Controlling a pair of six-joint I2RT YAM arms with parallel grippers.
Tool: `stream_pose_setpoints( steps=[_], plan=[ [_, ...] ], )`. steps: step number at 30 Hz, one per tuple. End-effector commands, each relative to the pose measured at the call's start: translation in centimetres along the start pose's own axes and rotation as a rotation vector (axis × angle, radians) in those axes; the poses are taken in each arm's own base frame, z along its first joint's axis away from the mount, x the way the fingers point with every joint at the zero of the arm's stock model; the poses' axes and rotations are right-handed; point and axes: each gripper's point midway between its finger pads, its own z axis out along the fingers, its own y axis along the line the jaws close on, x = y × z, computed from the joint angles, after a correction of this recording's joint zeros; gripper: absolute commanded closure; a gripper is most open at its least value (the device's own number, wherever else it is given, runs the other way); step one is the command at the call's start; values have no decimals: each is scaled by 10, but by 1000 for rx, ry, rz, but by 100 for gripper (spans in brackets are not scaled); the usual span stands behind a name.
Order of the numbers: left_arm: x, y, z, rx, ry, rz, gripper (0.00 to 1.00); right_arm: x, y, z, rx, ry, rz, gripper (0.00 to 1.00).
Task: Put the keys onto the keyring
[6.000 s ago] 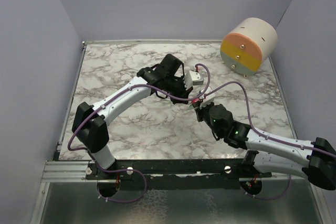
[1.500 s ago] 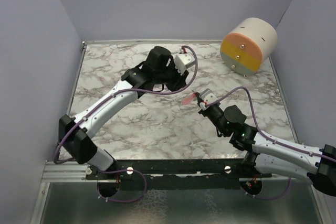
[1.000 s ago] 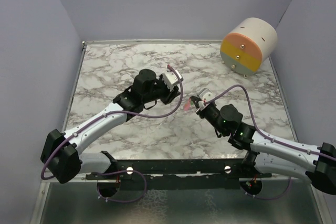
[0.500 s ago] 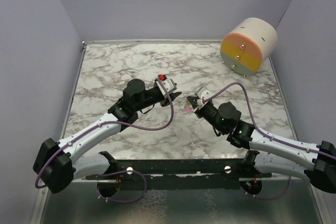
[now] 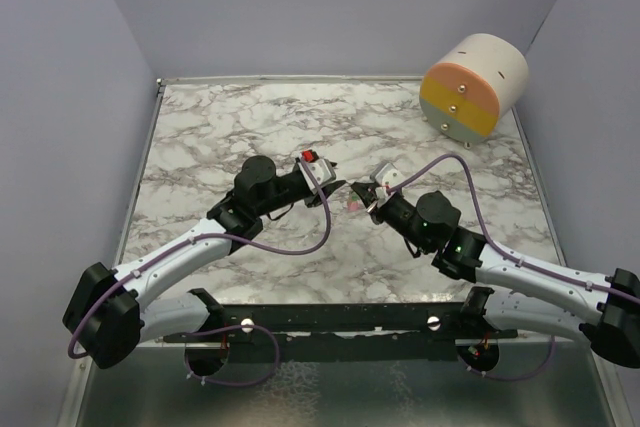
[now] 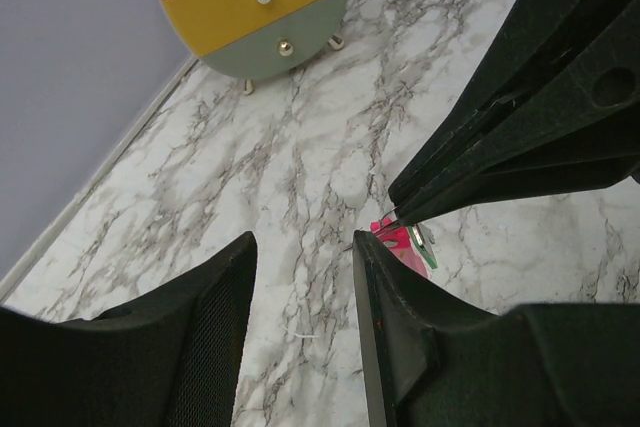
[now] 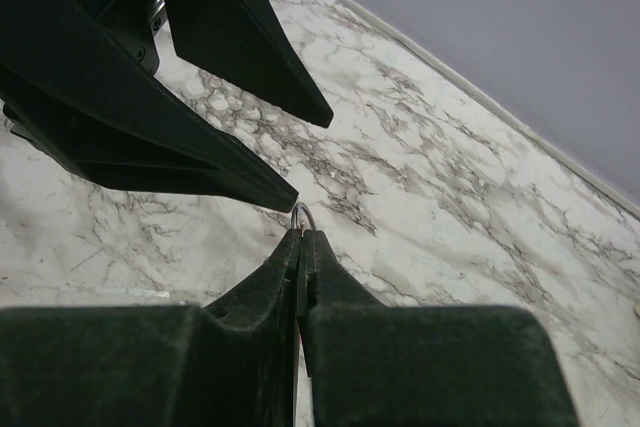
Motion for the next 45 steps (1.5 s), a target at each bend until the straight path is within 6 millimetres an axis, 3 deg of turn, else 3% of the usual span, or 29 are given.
stream_pose_setpoints(
  steps=[1, 16, 27, 38, 45],
  plan=[
    [-14, -7, -3, 37, -62, 48, 54, -17, 3, 0, -31, -37, 6, 99],
    [-6, -21, -3, 113, -67, 73, 50, -19, 6, 1, -48, -39, 10, 99],
    [9, -24, 4, 148, -44, 168, 45, -19, 11, 0, -79, -28, 9, 99],
    [12, -28, 5, 163, -67, 254, 52, -17, 12, -1, -88, -10, 11, 99],
    [10, -35, 5, 194, -85, 271, 67, -17, 11, -1, -81, -7, 17, 99]
  ],
)
